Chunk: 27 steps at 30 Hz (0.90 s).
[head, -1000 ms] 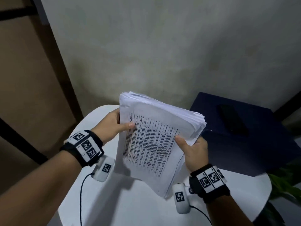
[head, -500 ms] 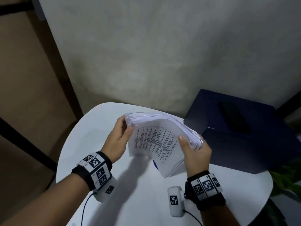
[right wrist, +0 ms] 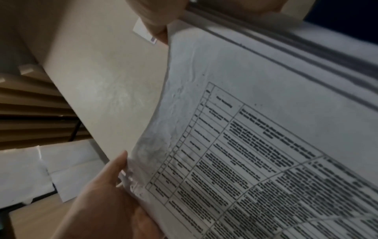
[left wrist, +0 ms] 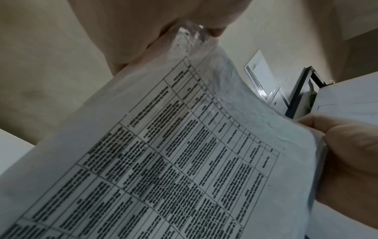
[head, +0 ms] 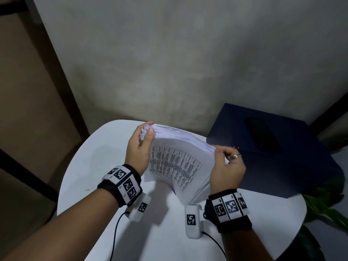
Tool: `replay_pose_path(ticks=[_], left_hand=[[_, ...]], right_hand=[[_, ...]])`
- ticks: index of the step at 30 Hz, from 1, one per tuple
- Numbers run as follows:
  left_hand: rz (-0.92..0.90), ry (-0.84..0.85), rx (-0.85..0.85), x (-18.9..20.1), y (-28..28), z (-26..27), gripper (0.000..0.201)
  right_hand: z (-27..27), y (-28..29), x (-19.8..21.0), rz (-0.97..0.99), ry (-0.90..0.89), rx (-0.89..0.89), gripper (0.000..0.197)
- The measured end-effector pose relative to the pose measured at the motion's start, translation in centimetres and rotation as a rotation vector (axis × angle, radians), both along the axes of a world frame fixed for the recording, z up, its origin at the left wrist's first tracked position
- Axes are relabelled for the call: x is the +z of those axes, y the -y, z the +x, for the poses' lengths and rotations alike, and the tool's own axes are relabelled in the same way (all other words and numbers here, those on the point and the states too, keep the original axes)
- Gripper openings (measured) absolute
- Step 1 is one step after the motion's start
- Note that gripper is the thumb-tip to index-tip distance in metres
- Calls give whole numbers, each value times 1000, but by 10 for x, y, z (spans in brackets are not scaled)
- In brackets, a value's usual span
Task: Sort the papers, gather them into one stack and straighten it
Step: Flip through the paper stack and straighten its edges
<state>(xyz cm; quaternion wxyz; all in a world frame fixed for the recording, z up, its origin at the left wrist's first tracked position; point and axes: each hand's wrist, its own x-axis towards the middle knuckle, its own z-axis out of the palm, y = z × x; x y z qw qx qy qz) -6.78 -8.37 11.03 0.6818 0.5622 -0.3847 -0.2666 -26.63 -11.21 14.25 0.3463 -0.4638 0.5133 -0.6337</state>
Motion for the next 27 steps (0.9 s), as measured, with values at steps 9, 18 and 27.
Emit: replay_pose_path(ticks=[9, 18, 27], left_hand=[[17, -12, -92, -4, 5, 3, 40], [37, 26, -218, 1, 4, 28, 39], [59, -115, -330, -15, -15, 32, 95]], right_hand=[[3, 3, 4, 11, 159, 24, 25], [-15, 1, -7, 115, 77, 263, 21], [1, 0, -6, 22, 16, 210, 19]])
